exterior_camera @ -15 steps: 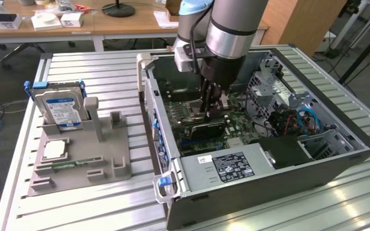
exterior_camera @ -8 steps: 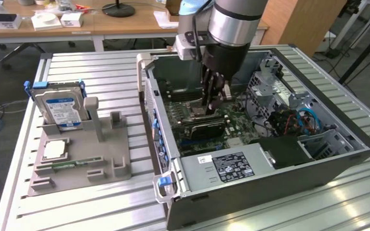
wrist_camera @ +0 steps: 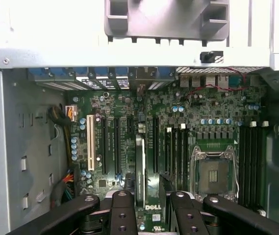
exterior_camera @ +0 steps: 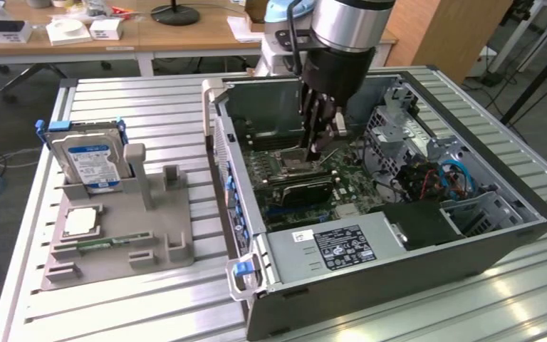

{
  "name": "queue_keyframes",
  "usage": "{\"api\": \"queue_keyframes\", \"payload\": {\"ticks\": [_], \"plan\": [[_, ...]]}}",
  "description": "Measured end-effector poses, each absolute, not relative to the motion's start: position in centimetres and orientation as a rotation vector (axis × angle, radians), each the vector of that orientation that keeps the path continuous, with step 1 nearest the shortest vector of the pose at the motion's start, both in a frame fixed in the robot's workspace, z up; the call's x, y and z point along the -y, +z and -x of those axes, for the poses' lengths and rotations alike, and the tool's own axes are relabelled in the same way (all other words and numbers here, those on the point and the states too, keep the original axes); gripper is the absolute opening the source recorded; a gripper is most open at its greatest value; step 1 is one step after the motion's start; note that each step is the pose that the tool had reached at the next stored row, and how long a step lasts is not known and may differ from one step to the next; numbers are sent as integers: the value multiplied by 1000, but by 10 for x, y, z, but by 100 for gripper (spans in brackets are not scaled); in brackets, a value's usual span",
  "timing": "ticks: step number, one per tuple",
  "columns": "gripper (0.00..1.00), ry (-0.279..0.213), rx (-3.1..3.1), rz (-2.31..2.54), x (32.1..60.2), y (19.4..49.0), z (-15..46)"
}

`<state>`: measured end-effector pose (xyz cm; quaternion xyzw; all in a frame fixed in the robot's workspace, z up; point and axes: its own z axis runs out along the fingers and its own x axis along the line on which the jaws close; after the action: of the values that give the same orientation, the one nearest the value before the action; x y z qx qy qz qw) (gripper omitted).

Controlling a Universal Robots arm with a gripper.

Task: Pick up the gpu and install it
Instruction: 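Insert the gpu into the slot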

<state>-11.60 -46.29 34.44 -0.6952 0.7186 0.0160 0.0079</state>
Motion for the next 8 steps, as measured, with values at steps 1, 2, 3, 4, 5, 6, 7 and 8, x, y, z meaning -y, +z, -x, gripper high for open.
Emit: {"api": "queue_keyframes", "payload": {"ticks": [1, 2, 3, 4, 5, 6, 7, 8], "plan": [[34, 50, -2246, 2173, 463, 347, 116], [34, 50, -2246, 2173, 463, 348, 116], [34, 50, -2246, 2173, 463, 349, 116], [34, 50, -2246, 2173, 463, 350, 116], [34, 50, -2246, 2173, 463, 350, 116], [34, 50, -2246, 2173, 463, 350, 116], [34, 50, -2246, 2173, 463, 350, 116], [34, 50, -2246, 2173, 463, 350, 116]]}}
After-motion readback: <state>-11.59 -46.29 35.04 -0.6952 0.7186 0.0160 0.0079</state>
